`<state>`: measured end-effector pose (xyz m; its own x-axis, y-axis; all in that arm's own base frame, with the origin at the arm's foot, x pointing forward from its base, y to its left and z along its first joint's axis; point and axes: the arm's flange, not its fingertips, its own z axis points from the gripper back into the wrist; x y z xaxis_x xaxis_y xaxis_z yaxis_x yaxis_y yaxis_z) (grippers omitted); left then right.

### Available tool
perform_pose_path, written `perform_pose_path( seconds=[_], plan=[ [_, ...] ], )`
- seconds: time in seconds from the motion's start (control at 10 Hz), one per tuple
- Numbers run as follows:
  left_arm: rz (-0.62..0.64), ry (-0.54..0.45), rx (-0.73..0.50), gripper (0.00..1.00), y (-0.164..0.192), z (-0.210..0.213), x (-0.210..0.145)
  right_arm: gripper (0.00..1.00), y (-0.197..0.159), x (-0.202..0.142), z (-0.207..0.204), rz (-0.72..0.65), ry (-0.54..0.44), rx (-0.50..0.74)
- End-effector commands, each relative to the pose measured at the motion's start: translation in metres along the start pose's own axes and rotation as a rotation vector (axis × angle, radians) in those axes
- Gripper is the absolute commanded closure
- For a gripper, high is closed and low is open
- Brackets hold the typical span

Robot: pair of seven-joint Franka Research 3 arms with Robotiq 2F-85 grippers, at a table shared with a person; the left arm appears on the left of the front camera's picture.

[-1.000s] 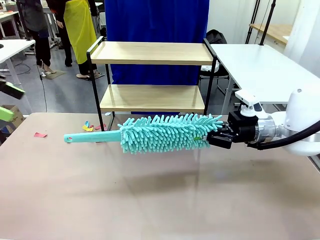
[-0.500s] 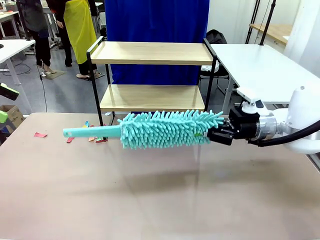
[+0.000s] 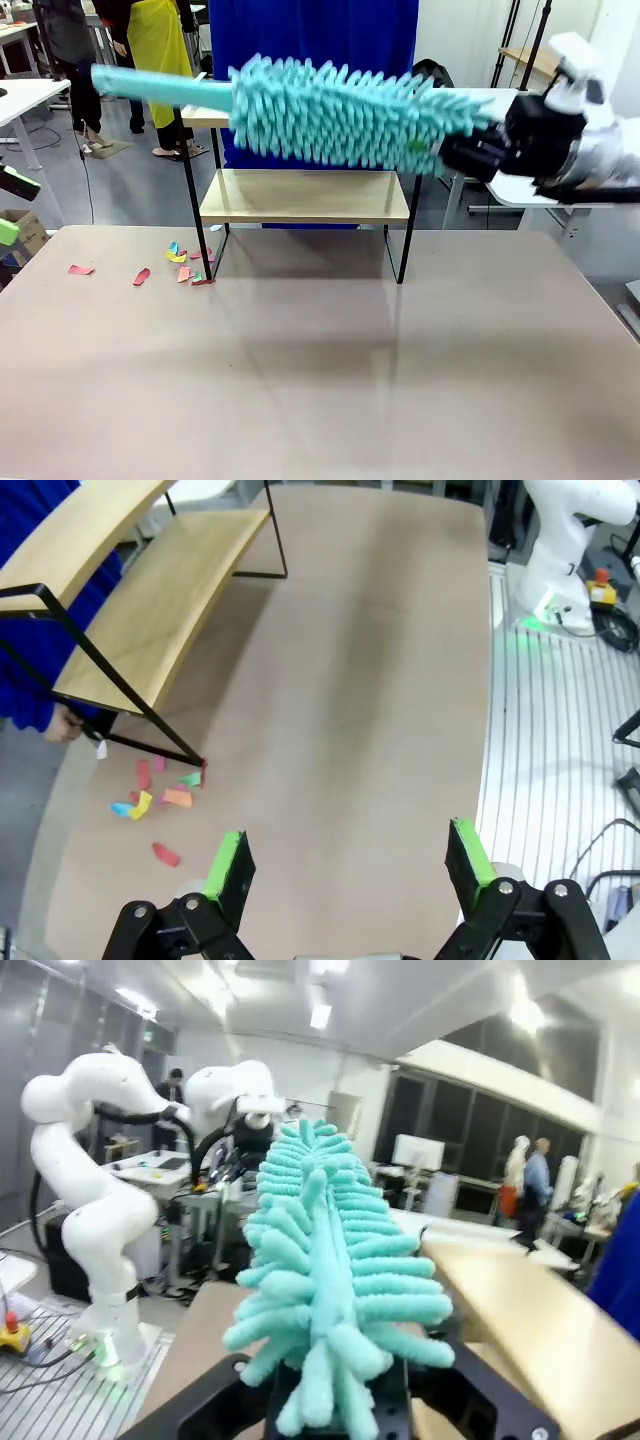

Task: Clean the shelf.
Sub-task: Hand the Duster back to the human.

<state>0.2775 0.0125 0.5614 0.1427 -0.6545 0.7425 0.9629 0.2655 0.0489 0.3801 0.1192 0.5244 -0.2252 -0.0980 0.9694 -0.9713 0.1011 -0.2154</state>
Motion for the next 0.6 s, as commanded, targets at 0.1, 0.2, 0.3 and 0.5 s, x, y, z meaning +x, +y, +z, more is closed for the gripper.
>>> perform_pose_path(
  seconds=[0.1,0.2,0.3,0.5],
  plan=[
    [-0.012,-0.025,-0.012,0.00,0.000,0.001,0.001,0.84,0.019,0.034,0.013,0.130,-0.035,-0.291],
    [-0.012,-0.025,-0.012,0.00,0.000,0.001,0.001,0.84,0.016,0.039,0.025,0.168,-0.056,-0.384],
    [-0.012,-0.025,-0.012,0.00,0.000,0.001,0.001,0.84,0.013,0.043,0.042,0.199,-0.078,-0.505],
    [-0.012,-0.025,-0.012,0.00,0.000,0.001,0.001,0.84,0.012,0.045,0.080,0.242,-0.088,-0.751]
  ],
)
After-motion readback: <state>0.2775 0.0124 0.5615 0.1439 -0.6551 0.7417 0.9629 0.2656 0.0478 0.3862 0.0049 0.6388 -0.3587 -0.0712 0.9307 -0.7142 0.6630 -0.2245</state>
